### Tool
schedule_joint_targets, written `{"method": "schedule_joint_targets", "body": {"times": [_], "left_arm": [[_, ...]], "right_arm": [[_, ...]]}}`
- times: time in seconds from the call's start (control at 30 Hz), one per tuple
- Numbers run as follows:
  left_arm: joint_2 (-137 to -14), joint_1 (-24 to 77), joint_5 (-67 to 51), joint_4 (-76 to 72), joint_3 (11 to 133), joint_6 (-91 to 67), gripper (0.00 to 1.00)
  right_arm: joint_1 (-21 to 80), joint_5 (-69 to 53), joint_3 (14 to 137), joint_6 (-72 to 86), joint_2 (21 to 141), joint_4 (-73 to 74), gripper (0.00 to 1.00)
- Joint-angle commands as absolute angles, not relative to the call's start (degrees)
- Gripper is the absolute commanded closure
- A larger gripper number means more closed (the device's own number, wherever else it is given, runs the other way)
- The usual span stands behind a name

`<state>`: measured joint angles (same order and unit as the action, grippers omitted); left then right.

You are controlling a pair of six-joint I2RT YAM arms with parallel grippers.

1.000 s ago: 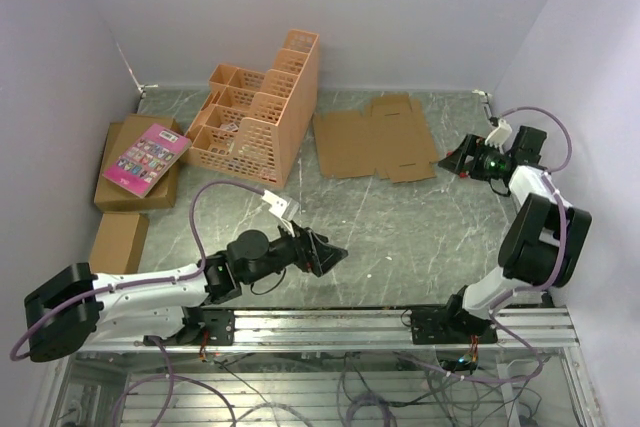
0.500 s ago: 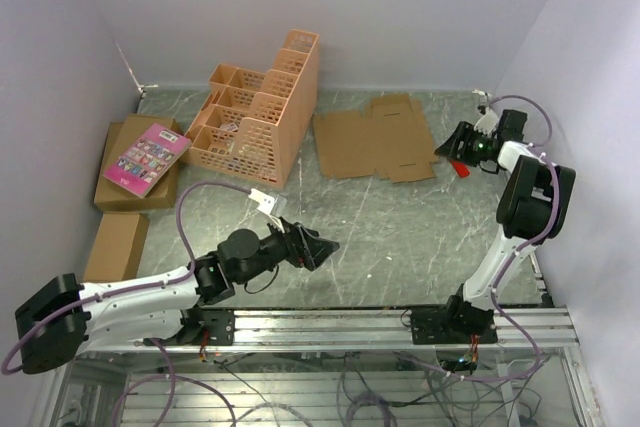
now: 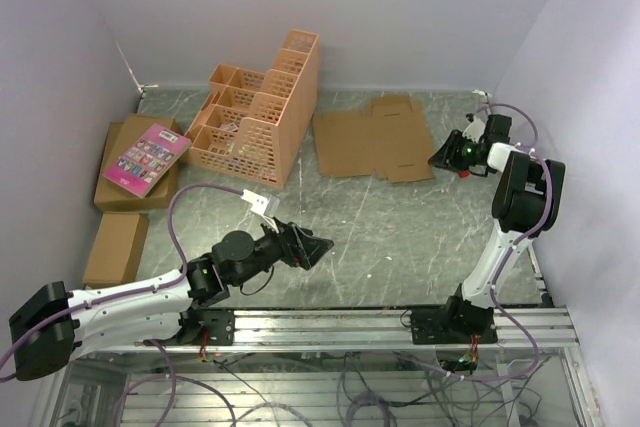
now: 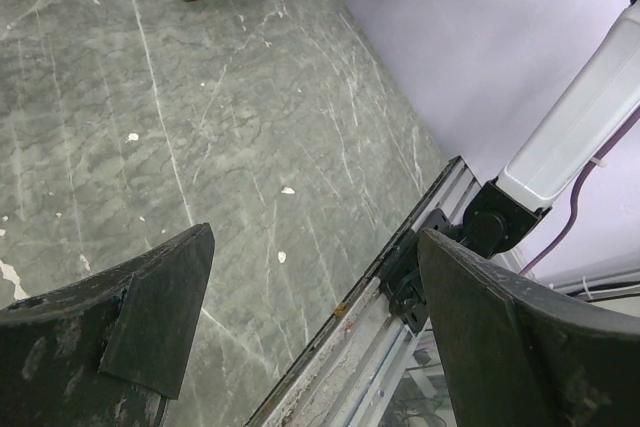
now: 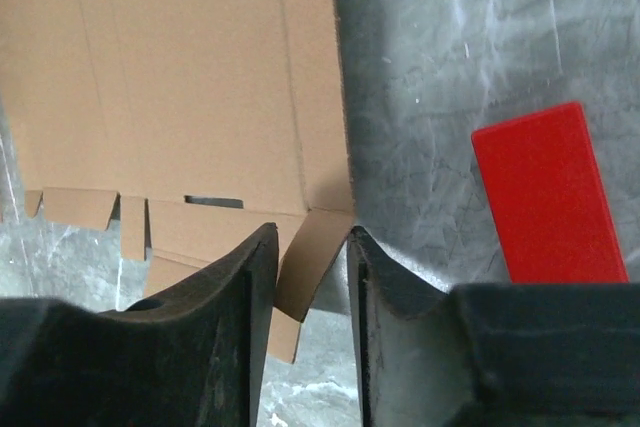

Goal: Fold the paper box

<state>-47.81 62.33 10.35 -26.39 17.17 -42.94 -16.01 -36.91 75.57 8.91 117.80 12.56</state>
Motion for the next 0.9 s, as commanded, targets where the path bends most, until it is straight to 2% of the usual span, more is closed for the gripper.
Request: {"method": "schedule_joint_targets", "body": {"times": [0.0,0.13,0.37,0.67,0.87], "left_arm": [[-47.39,61.99,12.02,-26.25,17.29,-42.97,0.07],[-47.38,61.96,11.53,-26.19,17.62,-43.52,0.07],[-45.81,61.96,10.66,-25.66,17.58,-44.57,0.07],[-39.41,61.88,12.14,-21.28,17.66,-42.15,0.07],[-38.53,61.62,12.91,-22.31,17.80,-38.94,0.07]], "right_arm": [[-16.07,-36.33,73.10,10.85,116.09,10.46,0.70],[-16.17,-37.10,71.29,11.31,113.79,9.78,0.83],[-17.56,-40.21,65.49,12.47,105.61,7.35,1.00],[-19.34,-46.85,55.55,6.15,83.17,6.41,1.00],[-19.34,-51.90,56.51,-1.71,71.45,13.08,1.00]]}}
